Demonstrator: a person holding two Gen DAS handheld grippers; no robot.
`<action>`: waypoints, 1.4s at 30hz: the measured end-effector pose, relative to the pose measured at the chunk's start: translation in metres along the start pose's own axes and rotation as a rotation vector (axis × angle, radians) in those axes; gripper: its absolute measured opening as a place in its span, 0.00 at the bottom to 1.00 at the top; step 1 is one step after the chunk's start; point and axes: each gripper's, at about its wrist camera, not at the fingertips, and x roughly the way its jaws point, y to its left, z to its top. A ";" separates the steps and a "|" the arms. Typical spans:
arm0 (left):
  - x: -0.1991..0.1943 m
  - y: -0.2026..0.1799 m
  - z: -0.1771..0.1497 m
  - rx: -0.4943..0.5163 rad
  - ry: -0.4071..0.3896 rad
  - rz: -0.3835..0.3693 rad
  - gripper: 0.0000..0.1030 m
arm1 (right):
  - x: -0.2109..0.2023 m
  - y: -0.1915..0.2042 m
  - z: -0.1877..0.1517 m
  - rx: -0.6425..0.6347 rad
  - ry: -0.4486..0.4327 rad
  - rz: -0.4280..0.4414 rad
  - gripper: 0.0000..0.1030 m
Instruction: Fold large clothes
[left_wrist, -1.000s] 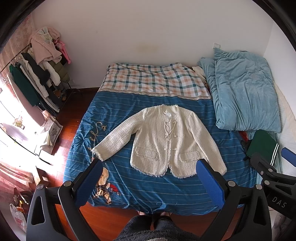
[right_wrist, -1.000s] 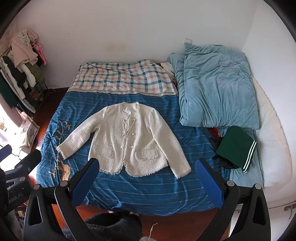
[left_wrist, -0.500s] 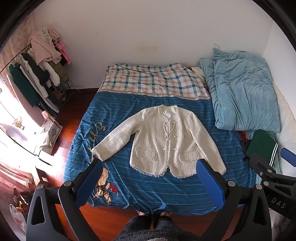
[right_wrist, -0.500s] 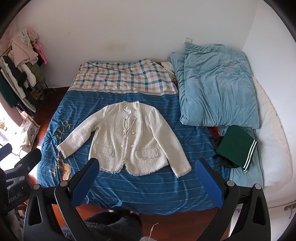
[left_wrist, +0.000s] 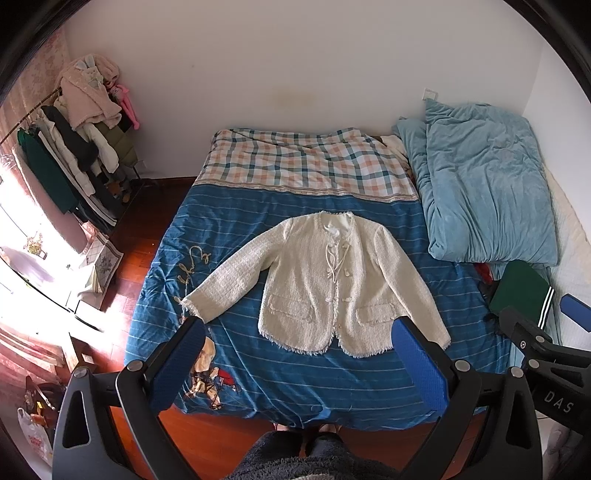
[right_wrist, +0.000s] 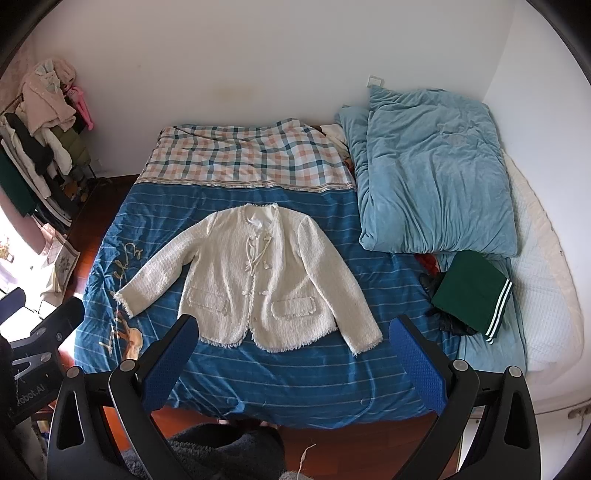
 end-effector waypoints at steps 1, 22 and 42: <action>0.000 0.000 -0.001 -0.001 0.000 0.000 1.00 | 0.000 -0.001 0.000 0.002 0.001 0.000 1.00; 0.194 -0.007 0.011 0.134 -0.041 0.180 1.00 | 0.218 -0.093 -0.049 0.524 0.161 0.056 0.76; 0.540 -0.055 -0.067 0.074 0.356 0.347 1.00 | 0.684 -0.256 -0.307 1.618 0.165 0.269 0.74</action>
